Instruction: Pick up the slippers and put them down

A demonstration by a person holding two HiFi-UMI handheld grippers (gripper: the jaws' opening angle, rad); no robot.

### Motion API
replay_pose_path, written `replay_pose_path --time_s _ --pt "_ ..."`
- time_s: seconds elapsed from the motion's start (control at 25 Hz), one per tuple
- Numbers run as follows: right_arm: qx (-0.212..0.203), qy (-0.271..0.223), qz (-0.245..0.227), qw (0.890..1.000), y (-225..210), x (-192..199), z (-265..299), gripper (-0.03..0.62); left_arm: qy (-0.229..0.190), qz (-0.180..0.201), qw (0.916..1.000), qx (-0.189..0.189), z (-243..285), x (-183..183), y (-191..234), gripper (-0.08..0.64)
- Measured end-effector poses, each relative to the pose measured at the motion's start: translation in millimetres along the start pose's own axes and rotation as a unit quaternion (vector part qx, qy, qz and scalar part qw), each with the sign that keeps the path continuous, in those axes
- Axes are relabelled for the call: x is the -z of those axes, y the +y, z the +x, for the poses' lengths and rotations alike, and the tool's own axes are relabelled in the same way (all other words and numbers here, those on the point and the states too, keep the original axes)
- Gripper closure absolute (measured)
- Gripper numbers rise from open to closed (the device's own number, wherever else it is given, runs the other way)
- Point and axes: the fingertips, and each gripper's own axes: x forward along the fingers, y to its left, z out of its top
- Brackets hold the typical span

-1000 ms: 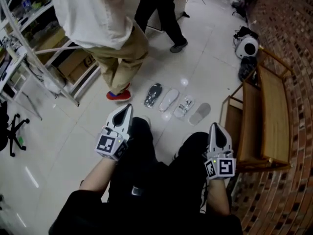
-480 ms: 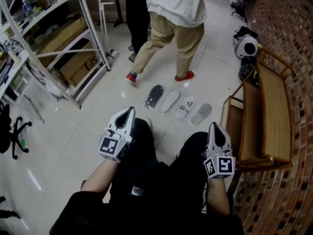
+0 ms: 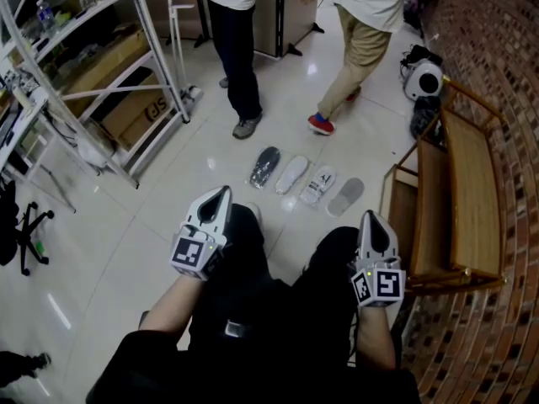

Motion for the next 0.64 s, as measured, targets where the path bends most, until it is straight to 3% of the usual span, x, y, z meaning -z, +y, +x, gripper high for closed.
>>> replay_pose_path --time_s 0.64 --pt "0.005 0.000 -0.002 1.000 -0.8 0.6 1.2 0.586 0.002 0.003 1.0000 -0.002 -1.4 1.1 1.8 0.560"
